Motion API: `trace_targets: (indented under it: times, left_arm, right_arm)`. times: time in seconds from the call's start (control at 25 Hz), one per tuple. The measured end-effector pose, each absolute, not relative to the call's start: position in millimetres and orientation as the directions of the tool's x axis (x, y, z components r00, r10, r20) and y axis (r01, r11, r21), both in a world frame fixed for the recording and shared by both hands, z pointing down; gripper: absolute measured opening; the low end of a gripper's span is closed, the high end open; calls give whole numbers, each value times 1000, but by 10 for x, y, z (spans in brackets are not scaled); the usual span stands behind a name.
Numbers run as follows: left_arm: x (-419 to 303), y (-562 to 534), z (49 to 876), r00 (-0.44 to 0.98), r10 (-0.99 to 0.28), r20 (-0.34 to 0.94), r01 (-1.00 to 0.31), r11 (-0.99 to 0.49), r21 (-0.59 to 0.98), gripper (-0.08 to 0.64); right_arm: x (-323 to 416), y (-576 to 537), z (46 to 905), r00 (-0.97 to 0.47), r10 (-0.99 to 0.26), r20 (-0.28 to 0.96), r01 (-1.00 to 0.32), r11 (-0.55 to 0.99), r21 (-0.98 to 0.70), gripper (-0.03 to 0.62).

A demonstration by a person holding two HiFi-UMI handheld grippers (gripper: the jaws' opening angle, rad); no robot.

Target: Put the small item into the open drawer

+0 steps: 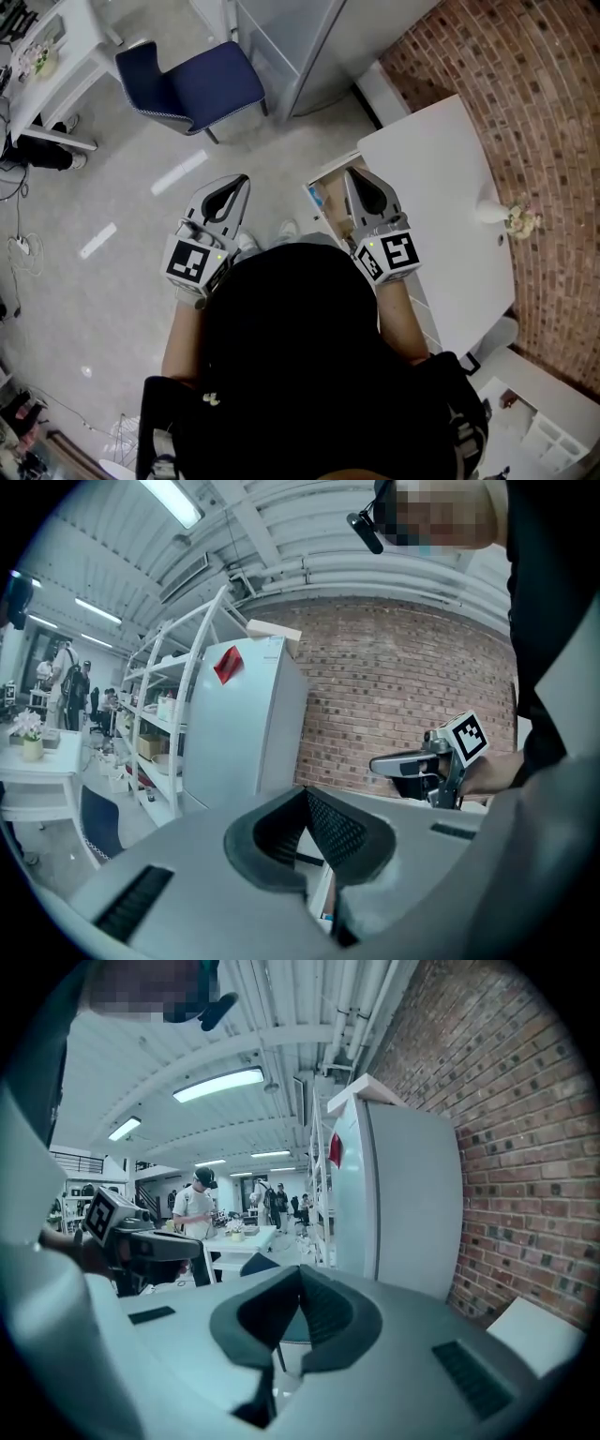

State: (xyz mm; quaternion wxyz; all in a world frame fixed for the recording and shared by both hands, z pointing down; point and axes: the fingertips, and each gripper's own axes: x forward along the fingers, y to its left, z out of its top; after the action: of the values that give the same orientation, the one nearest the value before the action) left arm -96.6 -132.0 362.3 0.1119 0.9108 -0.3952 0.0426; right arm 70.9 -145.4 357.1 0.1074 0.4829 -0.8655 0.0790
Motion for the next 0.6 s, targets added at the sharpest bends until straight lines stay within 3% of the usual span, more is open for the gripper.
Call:
trace_targets:
  times: [0.6]
  left_arm:
    - [-913,-1186,3377,704,-700,117,-710,-690,143,3]
  right_arm:
    - [490,-1215,3341,-568,-800,196,-817,577,-10,12]
